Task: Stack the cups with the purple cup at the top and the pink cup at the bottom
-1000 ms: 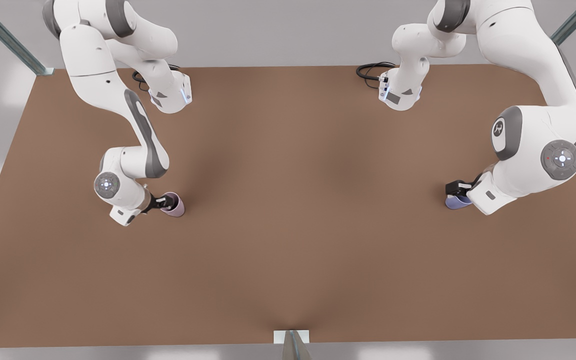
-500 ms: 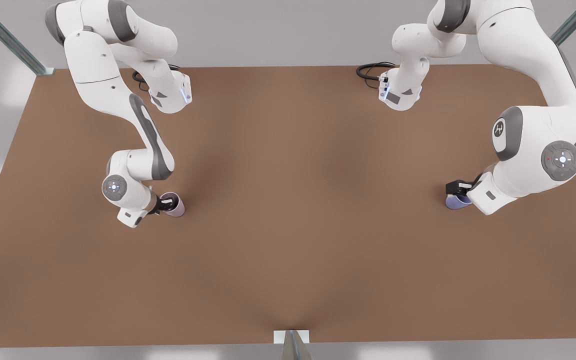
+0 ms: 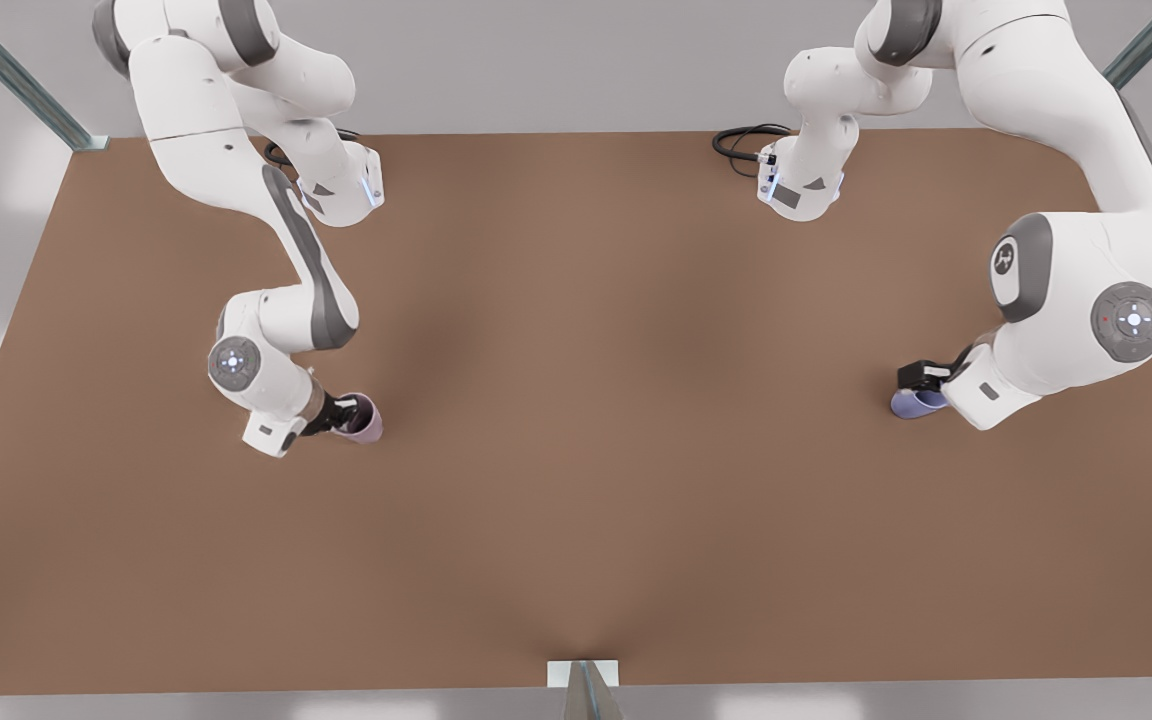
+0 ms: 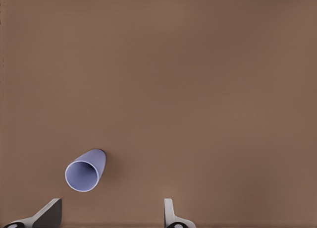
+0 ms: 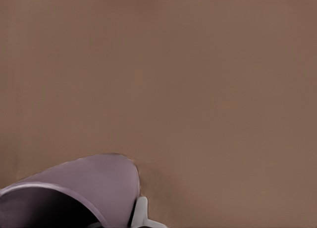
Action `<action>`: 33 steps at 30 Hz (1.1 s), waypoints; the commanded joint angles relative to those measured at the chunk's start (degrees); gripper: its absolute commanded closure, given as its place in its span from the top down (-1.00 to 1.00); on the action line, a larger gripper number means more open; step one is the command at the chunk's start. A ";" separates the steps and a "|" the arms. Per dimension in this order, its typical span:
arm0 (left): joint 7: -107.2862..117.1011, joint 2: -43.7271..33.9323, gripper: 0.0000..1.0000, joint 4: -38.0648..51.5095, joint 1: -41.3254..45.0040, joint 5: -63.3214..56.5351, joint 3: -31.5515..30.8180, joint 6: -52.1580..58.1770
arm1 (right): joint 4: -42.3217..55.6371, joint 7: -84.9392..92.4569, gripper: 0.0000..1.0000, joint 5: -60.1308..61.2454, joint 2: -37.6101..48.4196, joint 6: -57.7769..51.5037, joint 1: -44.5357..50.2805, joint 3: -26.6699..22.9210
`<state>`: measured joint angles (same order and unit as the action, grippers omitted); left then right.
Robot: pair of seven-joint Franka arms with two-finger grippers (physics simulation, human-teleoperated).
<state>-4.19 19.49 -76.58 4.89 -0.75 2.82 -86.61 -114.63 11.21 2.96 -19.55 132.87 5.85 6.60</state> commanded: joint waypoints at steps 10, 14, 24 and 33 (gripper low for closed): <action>-0.21 1.77 1.00 0.03 -0.23 0.84 1.92 -1.45 | 48.70 -60.24 -0.57 6.18 -23.33 -22.57 38.53 -8.00; -0.29 2.04 1.00 -6.20 -0.14 4.00 5.53 -5.93 | 64.44 -75.28 -0.57 6.35 -37.22 -16.95 45.12 -7.57; -1.08 -1.65 1.00 -31.08 -0.14 4.53 8.43 -29.76 | 66.56 -78.00 -0.57 6.35 -41.36 -13.17 48.37 -9.84; -3.90 -1.65 1.00 -38.29 -0.14 4.53 11.68 -35.29 | 67.61 -78.18 -0.57 6.35 -44.08 -11.32 46.70 -11.96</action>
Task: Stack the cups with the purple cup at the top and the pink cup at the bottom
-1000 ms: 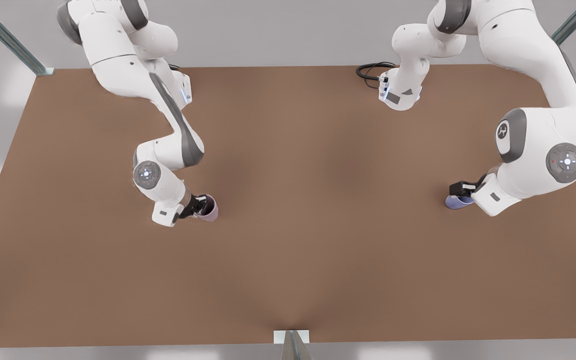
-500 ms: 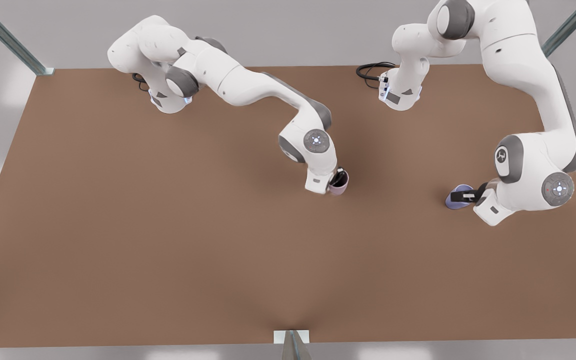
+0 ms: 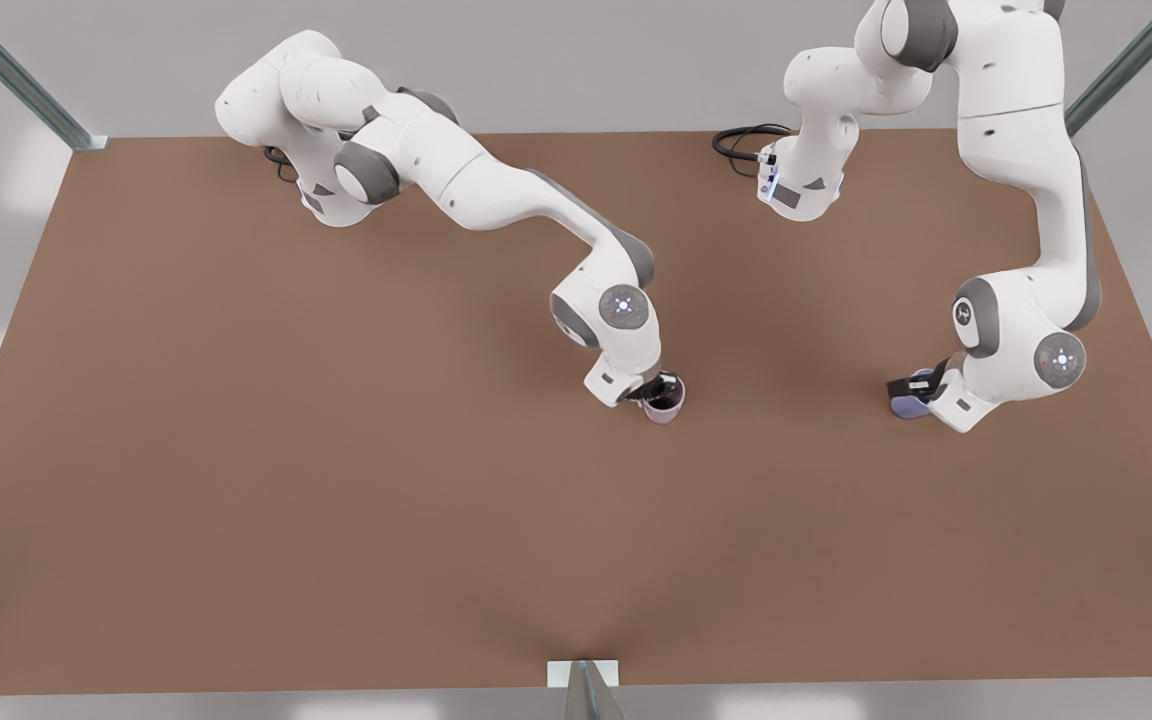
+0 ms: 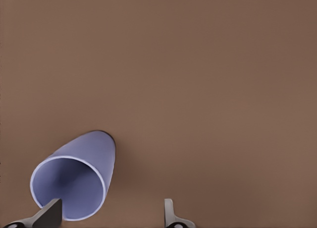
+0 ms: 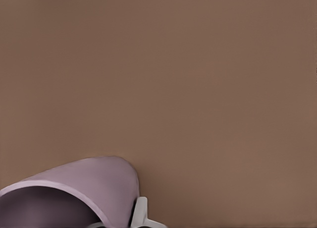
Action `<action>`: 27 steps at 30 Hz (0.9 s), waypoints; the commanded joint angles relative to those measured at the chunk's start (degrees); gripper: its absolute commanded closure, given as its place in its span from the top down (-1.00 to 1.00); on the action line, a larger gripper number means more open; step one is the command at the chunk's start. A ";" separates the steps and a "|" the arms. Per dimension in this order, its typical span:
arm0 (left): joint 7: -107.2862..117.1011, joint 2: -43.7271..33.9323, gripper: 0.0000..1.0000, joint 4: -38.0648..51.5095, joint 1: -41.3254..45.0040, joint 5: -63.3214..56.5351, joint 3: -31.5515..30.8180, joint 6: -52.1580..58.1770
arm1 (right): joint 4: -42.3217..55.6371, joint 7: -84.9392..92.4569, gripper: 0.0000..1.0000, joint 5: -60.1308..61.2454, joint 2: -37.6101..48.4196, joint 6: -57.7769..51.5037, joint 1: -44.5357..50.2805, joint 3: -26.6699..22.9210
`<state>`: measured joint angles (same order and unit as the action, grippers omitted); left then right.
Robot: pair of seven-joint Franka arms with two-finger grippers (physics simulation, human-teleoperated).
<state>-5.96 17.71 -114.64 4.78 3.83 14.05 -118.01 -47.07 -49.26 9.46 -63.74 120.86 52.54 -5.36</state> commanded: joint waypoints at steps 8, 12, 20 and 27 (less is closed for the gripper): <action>-2.13 1.53 1.00 -6.74 -0.03 -0.05 0.63 -10.75 | 1.37 -17.80 -0.55 -0.15 -2.26 1.05 0.37 -0.09; -2.13 1.54 1.00 -8.40 -0.03 -0.05 0.63 -10.84 | 1.37 -17.80 0.28 -0.06 -2.09 0.17 0.37 -0.09; -2.13 2.85 -0.08 -8.32 -0.03 0.03 0.63 -12.24 | 0.14 -17.63 0.55 -0.06 -0.60 -0.53 1.60 -0.70; -2.04 2.77 -0.34 -8.05 -0.03 0.03 0.71 -12.24 | -2.32 -17.36 0.55 1.43 1.87 -0.53 2.21 -2.46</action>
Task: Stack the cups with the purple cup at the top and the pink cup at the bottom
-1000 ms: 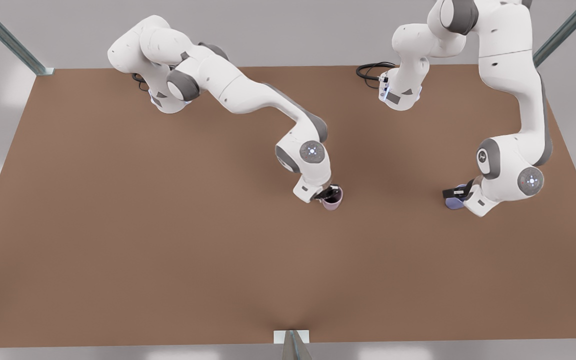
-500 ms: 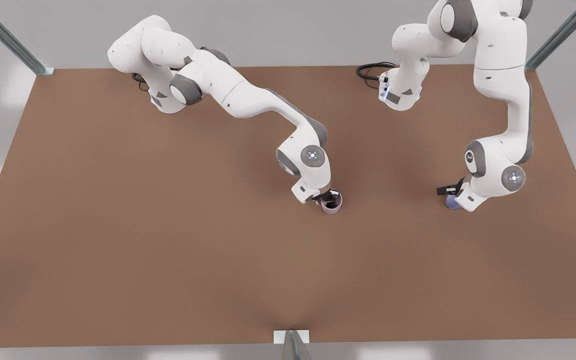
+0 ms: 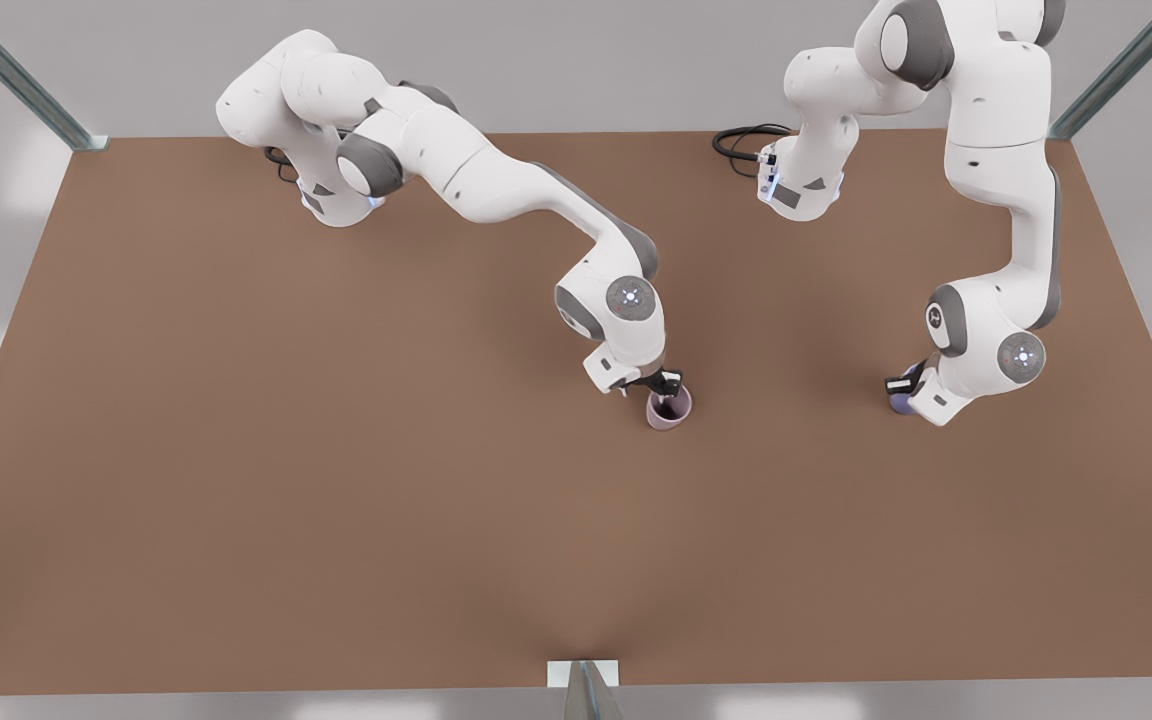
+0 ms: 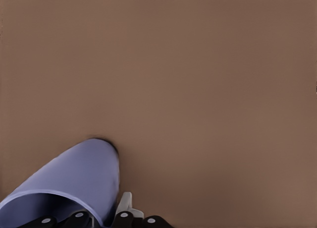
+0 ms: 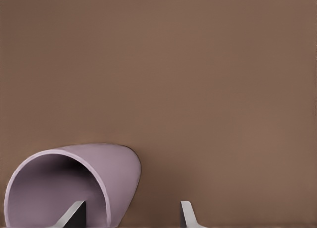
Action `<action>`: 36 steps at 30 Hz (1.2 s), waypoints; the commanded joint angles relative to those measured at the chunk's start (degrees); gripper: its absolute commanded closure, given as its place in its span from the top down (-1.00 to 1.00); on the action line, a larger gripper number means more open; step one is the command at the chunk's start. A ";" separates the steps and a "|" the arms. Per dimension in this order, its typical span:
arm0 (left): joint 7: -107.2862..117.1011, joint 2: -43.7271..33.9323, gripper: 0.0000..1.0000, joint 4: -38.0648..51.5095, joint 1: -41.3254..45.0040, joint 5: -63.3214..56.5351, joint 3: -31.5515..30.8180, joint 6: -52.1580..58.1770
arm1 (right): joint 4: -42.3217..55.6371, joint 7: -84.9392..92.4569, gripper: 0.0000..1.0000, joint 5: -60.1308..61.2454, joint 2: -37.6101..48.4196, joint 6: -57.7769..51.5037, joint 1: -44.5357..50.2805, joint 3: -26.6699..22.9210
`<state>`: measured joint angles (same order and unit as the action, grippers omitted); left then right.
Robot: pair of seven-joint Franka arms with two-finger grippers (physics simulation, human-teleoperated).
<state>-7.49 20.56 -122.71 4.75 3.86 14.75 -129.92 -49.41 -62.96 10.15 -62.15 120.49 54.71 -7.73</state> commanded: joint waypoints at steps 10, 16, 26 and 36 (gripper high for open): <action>-0.59 -2.36 -0.57 0.37 0.00 0.01 0.01 0.02 | -28.89 34.81 0.87 1.72 35.07 -12.82 -14.71 -2.82; 6.43 -6.93 -0.57 8.89 1.49 -0.08 -5.96 11.09 | -33.56 60.60 1.00 -2.24 49.40 -31.45 -45.04 -2.03; 44.31 -8.43 -0.57 16.54 1.67 0.01 -33.74 18.91 | -26.53 63.40 1.00 -11.21 49.23 -29.61 -54.01 7.38; 57.32 0.54 -0.57 26.12 9.14 -0.52 -34.71 15.66 | -26.44 57.06 1.00 -10.94 49.93 -27.24 -54.01 7.47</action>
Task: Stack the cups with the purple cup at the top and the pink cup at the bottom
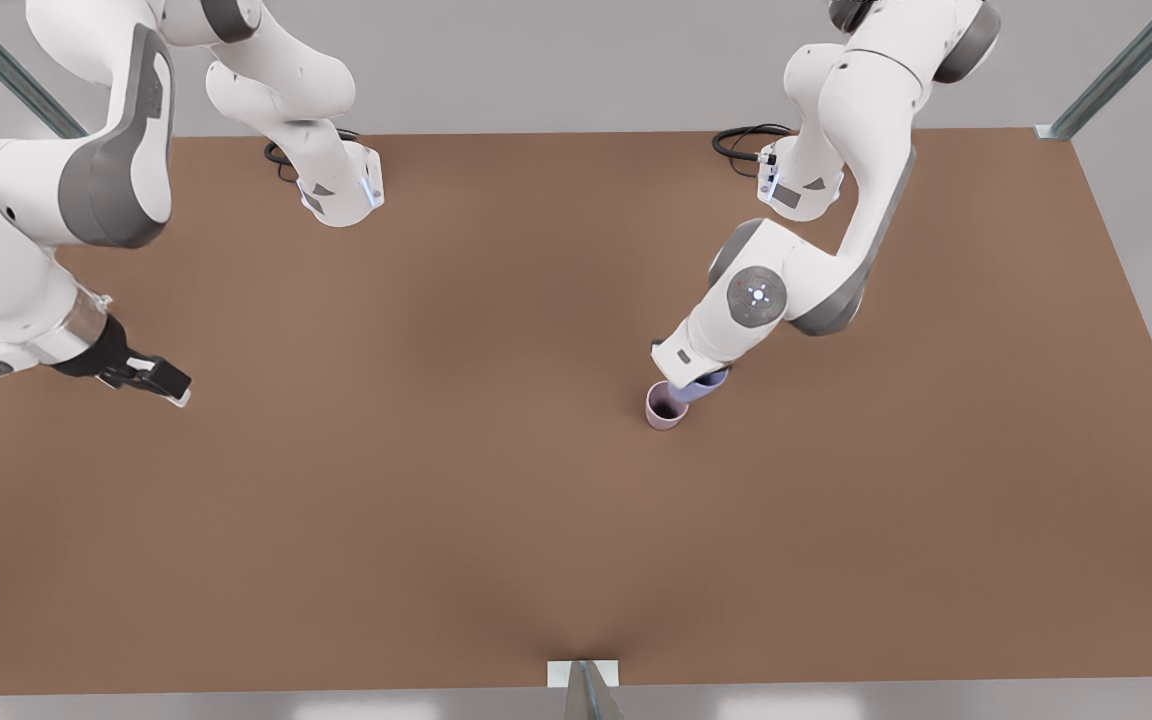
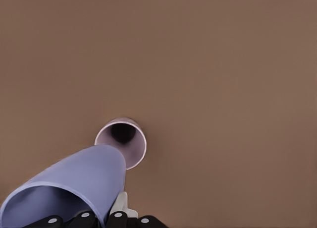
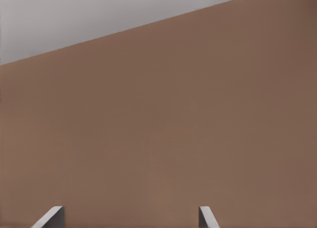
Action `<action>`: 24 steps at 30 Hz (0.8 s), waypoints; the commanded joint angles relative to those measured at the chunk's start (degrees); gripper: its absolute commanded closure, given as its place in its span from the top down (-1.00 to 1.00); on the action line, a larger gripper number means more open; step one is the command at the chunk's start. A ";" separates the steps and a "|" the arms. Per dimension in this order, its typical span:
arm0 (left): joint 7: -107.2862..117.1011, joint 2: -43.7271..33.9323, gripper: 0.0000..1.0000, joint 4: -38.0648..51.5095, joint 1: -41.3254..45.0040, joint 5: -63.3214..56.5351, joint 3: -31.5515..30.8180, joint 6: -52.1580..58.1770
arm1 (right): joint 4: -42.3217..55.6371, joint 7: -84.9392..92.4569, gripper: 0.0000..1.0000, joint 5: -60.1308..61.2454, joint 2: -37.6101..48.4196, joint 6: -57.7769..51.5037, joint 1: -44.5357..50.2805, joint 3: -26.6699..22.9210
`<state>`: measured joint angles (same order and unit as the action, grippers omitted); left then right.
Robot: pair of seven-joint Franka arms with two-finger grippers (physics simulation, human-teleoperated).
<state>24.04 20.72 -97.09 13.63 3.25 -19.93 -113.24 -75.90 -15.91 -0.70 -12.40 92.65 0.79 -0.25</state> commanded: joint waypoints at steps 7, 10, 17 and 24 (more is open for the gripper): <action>26.76 3.45 -0.57 0.85 1.49 -0.53 0.07 -3.12 | 0.05 15.12 1.00 -0.18 -0.26 0.78 0.35 -0.02; 26.67 3.88 -0.57 0.93 1.49 -0.53 0.16 -3.12 | 0.05 15.03 1.00 -0.09 -0.08 0.87 0.08 -0.02; 26.67 4.94 -0.57 1.90 1.49 -0.61 0.33 -4.18 | 0.14 15.03 1.00 -0.09 -0.08 1.05 0.26 -0.02; 26.67 5.64 -0.57 1.99 1.49 -1.05 0.33 -4.27 | 0.05 14.77 1.00 0.18 -0.17 0.96 0.17 -0.02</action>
<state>44.00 26.39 -95.12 15.11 2.14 -19.58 -117.08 -75.82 -4.90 -0.68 -12.62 93.69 0.97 -0.26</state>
